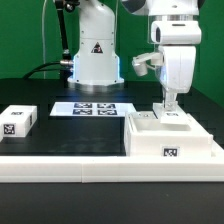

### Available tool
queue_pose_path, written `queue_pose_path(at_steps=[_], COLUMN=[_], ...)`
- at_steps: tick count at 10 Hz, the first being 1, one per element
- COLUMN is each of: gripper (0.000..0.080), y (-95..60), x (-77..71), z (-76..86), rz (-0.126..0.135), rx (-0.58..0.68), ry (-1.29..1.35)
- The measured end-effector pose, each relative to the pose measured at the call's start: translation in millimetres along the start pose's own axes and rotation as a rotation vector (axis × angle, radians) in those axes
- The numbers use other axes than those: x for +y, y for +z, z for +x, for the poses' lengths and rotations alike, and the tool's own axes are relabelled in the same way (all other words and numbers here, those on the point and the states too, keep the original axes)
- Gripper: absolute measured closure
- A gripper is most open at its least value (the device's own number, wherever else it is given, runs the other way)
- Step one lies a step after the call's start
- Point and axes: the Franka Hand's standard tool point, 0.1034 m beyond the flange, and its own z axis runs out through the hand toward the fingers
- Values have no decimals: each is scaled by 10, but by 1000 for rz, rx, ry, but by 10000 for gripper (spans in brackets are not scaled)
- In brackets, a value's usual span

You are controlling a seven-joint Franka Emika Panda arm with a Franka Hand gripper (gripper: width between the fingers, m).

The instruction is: Assemble cabinet

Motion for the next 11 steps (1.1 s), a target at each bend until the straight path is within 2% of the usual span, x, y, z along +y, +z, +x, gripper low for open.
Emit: queue_pose_path(at_steps=[2,6,9,11], gripper=[729,729,729,729], y=[5,6,9,15], x=[62,352,605,698], z=[-4,11,17,24], rz=[11,12,-6,-7], rx=[-7,-8,0,0], ry=[2,14,5,-10])
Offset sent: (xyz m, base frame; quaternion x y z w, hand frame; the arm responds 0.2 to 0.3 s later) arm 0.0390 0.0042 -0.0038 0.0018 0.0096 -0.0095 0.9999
